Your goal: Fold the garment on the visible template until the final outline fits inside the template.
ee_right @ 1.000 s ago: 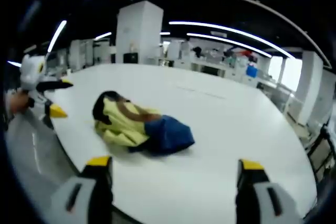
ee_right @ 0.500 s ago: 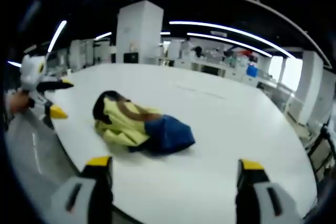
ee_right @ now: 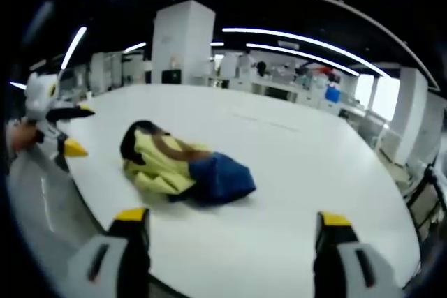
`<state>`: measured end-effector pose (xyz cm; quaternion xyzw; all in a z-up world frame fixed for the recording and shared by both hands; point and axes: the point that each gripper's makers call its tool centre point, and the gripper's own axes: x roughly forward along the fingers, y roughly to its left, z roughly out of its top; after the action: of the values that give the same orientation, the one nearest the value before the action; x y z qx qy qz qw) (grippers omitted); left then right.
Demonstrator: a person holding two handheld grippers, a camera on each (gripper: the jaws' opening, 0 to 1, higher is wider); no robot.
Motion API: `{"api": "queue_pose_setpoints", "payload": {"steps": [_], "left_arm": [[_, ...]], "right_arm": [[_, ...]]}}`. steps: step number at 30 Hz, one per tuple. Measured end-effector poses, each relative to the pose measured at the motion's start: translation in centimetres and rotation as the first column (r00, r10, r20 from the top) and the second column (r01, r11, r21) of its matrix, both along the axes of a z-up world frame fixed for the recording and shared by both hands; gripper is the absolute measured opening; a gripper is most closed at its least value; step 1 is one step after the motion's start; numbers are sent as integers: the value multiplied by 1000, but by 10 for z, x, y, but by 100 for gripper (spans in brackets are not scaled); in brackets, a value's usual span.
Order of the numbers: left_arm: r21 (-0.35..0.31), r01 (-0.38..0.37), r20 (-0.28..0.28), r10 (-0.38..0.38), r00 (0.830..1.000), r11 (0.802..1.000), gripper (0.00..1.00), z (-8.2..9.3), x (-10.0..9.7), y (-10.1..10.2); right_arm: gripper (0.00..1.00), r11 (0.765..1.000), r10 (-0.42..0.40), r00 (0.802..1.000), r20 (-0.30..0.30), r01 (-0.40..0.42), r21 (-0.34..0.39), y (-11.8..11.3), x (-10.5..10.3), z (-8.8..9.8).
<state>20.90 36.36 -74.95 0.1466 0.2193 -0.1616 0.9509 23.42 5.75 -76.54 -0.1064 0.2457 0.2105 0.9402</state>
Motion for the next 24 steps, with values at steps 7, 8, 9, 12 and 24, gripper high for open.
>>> {"api": "queue_pose_setpoints", "payload": {"steps": [7,8,9,12,24], "left_arm": [[-12,-4,5,4,1000,1000,91,2,0,-1],[-13,-2,3,2,1000,1000,92,2,0,-2],[-11,1,6,-1,1000,1000,92,2,0,-3],[-13,5,10,-5,1000,1000,92,4,0,-5],[-104,23,14,-22,1000,994,96,10,0,-15]], "right_arm": [[100,1000,2,1000,-1,-2,-5,0,0,0],[100,1000,3,1000,0,-3,-4,0,0,0],[100,1000,2,1000,0,-2,-5,0,0,0],[100,1000,-2,1000,1,2,-3,0,0,0],[100,1000,4,1000,-8,-4,2,0,-1,-2]]}}
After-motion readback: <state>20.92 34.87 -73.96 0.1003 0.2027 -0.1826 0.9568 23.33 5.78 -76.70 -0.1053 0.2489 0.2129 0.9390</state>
